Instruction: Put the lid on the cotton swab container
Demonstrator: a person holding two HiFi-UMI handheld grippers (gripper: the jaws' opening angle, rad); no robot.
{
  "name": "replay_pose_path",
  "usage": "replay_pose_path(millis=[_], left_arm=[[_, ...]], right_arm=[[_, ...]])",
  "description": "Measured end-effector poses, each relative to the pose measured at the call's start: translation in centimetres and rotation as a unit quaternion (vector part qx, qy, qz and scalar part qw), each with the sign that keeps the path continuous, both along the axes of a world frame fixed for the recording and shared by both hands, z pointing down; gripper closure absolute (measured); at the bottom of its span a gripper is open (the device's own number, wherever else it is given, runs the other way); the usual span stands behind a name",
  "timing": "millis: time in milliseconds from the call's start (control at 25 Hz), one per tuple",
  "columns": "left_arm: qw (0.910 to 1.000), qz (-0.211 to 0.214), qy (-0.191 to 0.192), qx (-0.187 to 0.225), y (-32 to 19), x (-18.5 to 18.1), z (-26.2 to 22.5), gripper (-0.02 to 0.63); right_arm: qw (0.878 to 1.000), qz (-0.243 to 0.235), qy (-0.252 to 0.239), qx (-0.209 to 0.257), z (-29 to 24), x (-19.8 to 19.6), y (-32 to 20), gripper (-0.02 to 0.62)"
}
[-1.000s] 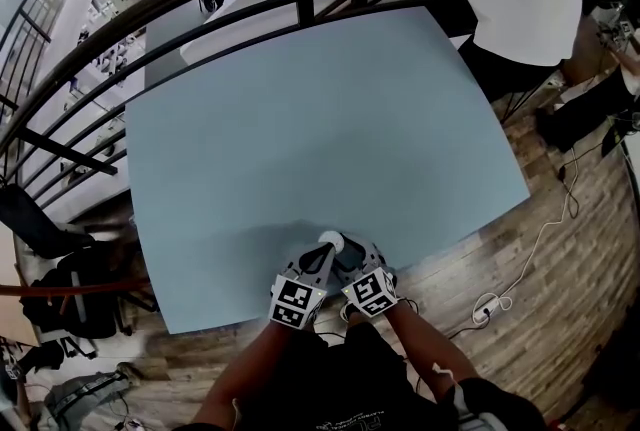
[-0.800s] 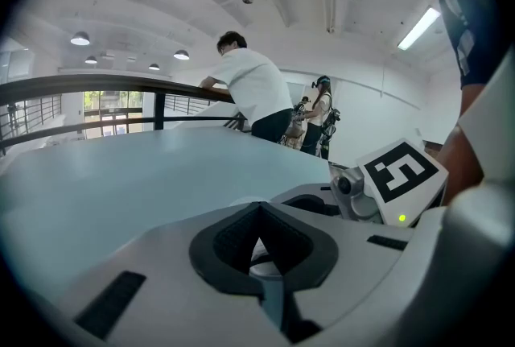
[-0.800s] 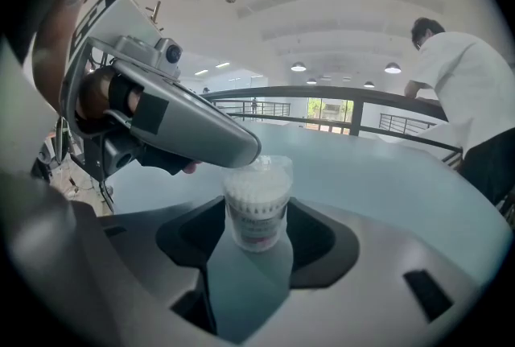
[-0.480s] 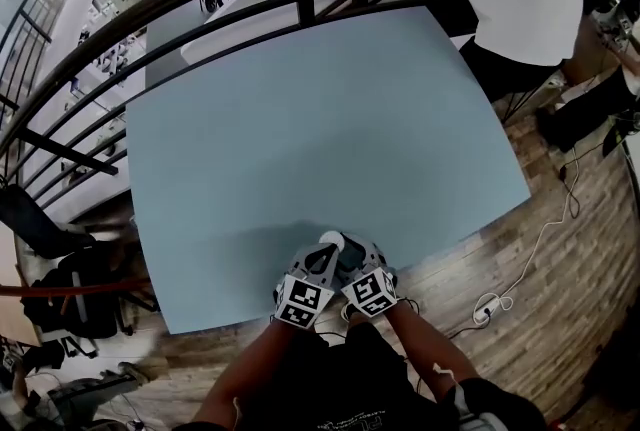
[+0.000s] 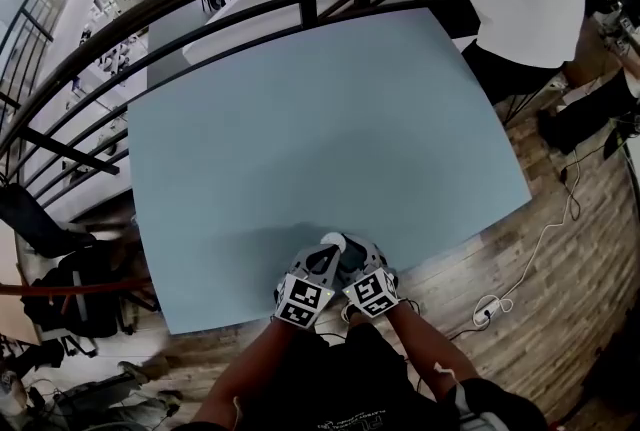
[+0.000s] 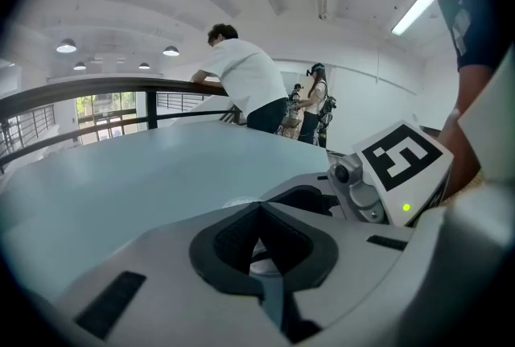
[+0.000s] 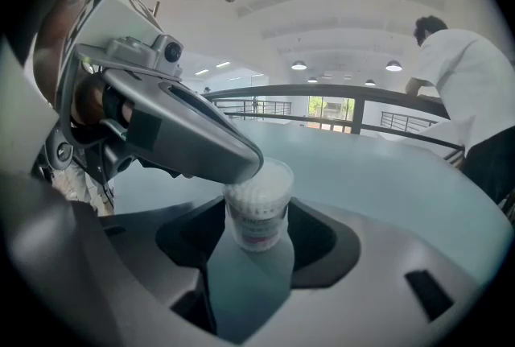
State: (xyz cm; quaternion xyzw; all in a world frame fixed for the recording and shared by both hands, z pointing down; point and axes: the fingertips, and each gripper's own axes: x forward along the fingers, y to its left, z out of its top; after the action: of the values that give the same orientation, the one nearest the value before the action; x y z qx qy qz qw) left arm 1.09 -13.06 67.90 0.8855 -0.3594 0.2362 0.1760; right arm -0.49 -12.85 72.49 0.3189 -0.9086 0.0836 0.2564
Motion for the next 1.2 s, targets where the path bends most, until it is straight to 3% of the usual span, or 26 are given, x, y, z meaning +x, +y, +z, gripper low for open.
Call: replay_pose_path(millis=[200,360,720,920,1200], left_arm=[[0.9984,-0.023,0.051,0.001,-0.5,-0.5,-1.7,0.595],[0.9971,-0.043,0.058,0.024,-1.1,-1.6,-2.7,0.595],[0.9914,-0.096,0.087,0.016,-1.0,-4.8,-5.0,0.595],[0.9876,-0.113,0.098,0.047,-2.3,-5.8,-7.4,0.595],[0.9859,-0.095,0.122,0.064,-2.4,-4.8,-10.7,0.595]], right_arm=[[1.0,0.002,0.004,-0.004,-0.1,0.1,0.0,0.348],[1.0,0.004,0.004,-0.009,-0.5,0.4,0.0,0.344],[1.0,0.015,0.009,-0.025,-3.2,2.1,2.5,0.341],[0.999,0.051,-0.002,0.0,-7.6,3.5,1.7,0.341],[0.994,0.079,-0.046,0.055,-14.1,3.5,-1.2,0.349]])
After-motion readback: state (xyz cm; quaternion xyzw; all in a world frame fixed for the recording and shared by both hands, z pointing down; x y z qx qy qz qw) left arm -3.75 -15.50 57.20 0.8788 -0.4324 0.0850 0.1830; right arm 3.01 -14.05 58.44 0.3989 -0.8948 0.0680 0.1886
